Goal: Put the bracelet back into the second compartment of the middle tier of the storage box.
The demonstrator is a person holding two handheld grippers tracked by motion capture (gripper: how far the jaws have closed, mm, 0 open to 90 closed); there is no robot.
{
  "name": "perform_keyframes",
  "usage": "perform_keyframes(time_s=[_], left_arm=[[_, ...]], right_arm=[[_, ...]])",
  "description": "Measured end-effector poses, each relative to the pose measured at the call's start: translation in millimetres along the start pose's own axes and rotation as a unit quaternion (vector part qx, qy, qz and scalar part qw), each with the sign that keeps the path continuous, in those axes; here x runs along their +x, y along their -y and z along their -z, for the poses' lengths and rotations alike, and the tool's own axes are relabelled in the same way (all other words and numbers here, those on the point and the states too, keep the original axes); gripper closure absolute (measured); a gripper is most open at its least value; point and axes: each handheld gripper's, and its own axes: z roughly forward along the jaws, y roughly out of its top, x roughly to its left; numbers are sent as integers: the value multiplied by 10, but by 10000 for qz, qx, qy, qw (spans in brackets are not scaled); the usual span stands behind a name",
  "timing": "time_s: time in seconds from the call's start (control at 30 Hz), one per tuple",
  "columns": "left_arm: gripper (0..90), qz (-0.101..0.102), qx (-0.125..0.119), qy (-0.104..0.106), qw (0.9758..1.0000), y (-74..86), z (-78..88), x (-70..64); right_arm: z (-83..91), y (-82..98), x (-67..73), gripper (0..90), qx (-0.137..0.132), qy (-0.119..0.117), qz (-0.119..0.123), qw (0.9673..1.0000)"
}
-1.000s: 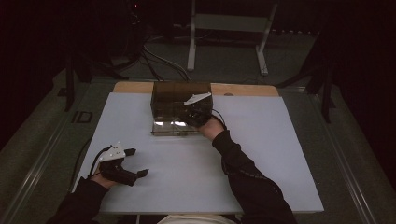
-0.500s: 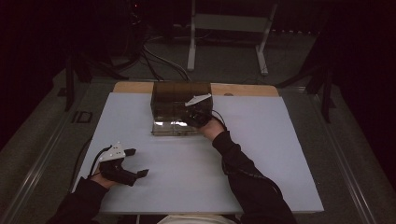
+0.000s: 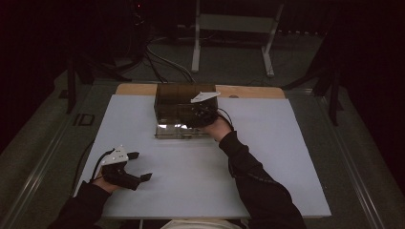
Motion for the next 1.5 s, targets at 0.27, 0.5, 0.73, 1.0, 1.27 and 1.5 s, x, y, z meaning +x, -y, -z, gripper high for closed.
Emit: perform_keyframes(time_s=[0.27, 0.5, 0.73, 1.0, 1.27, 1.5], left_arm=[[20, -10, -19, 15, 10000, -2, 6, -2], [20, -18, -21, 15, 10000, -3, 10, 1], [20, -20, -21, 8, 10000, -5, 11, -6], [20, -25, -13, 1, 10000, -7, 10, -10], [20, -40, -29, -7, 10000, -10, 18, -13], [20, -48, -20, 0, 10000, -10, 14, -10]], right_arm=[[240, -21, -53, 132, -268, 158, -127, 9994], [429, 41, -170, 83, -351, 165, -143, 9991], [564, 148, -272, 83, -373, 269, -252, 9986], [799, 354, -406, 83, -385, 521, -386, 9972], [972, 523, -512, 83, -417, 607, -522, 9959], [1150, 748, -651, 83, -406, 832, -634, 9937]])
